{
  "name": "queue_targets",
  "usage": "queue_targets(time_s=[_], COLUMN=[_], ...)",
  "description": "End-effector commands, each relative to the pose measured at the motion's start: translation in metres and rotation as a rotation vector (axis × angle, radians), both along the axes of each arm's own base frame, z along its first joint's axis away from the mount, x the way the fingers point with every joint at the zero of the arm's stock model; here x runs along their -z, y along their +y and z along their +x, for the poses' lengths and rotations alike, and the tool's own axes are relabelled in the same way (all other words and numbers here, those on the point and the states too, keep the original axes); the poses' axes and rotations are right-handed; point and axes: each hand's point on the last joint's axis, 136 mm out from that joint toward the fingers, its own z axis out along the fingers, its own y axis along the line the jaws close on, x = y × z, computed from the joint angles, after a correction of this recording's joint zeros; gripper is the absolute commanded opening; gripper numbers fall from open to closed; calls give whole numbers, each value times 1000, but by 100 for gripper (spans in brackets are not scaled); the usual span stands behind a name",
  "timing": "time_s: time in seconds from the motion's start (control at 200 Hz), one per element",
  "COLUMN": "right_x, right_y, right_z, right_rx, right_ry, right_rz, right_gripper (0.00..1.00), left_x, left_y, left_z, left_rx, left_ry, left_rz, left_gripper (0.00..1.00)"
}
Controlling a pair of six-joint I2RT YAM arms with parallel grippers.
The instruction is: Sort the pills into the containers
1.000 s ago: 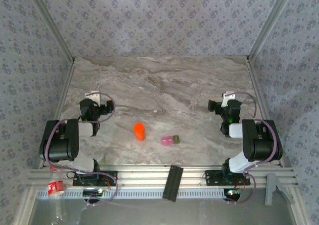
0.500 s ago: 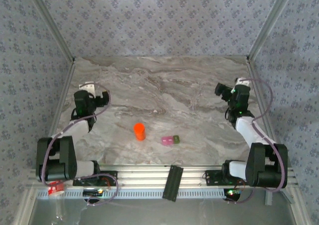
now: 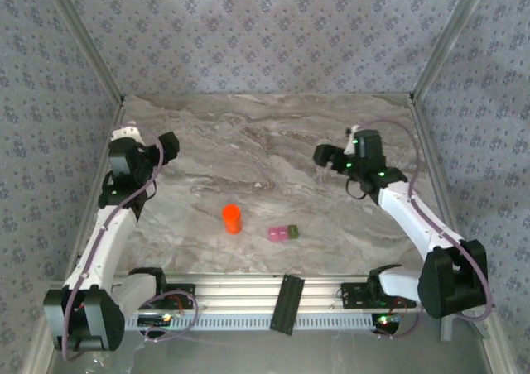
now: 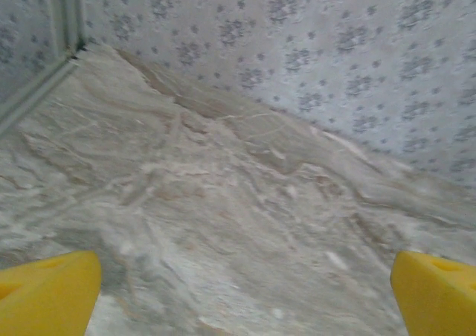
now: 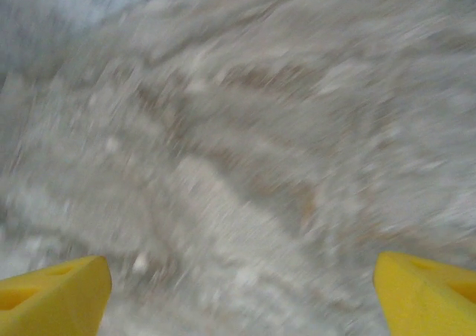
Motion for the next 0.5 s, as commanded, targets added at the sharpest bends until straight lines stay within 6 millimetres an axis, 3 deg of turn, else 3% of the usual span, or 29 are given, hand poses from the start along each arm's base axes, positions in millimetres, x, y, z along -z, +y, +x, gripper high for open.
queue_targets(time_s=[0.0,0.2,0.34,0.495], right_x=[36,59,75,101], right_y=[23,77,82,85], right_z=[-51,-126,-157,-170], right_rx=[-111,-383,-496,-564], right_ry=[169,200,220,274], right_rz=[-137,-366,-534,-650], right_gripper=[92,97,100,100], left_x=[-2,-6,-4,-14], left_y=[-27,-63,-67,-69], left_z=[-16,-25,-26,-24], left_rx=[42,124,130,137], left_ry=[50,48,47,16], left_rz=[-120,-122,-132,-142], left_gripper=[100,99,99,99])
